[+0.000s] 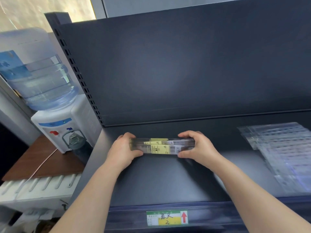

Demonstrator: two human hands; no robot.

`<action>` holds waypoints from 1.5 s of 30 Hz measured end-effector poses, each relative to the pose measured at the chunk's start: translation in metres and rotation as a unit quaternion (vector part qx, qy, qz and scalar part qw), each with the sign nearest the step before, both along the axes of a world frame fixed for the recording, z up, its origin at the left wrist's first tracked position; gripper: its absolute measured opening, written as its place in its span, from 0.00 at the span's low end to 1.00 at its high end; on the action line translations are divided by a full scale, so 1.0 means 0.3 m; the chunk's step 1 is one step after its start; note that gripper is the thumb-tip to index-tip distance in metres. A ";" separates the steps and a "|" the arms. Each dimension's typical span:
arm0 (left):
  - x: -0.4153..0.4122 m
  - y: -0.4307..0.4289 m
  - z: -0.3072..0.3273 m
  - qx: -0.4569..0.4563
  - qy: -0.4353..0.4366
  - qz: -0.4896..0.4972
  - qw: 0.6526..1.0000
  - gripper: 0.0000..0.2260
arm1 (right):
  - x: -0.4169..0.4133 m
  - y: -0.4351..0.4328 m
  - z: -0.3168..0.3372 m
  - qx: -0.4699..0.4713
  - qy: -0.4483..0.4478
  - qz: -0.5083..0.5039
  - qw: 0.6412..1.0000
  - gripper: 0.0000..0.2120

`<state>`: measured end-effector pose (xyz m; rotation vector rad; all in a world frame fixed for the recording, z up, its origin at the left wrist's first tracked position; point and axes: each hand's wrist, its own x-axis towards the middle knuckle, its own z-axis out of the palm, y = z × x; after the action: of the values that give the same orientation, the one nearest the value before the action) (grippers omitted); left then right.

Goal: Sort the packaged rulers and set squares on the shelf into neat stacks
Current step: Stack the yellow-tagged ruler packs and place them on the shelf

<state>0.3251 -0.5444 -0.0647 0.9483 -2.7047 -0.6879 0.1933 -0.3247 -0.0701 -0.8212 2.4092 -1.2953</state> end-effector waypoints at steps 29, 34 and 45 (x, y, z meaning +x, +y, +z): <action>-0.025 -0.001 0.035 -0.125 -0.077 -0.155 0.977 0.21 | 0.017 0.051 -0.010 -0.048 -0.032 -0.039 0.998 0.13; -0.048 0.025 0.053 -0.138 -0.113 -0.178 0.968 0.21 | 0.016 0.062 -0.008 -0.022 0.065 -0.071 0.995 0.11; -0.102 0.058 0.048 -0.138 -0.165 -0.212 0.953 0.17 | 0.012 0.077 0.037 0.082 0.311 -0.057 0.945 0.03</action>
<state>0.2945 -0.5270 -0.0502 0.4484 -3.2311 -0.2062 0.1969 -0.3016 -0.0591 -1.1983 3.0357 -0.9437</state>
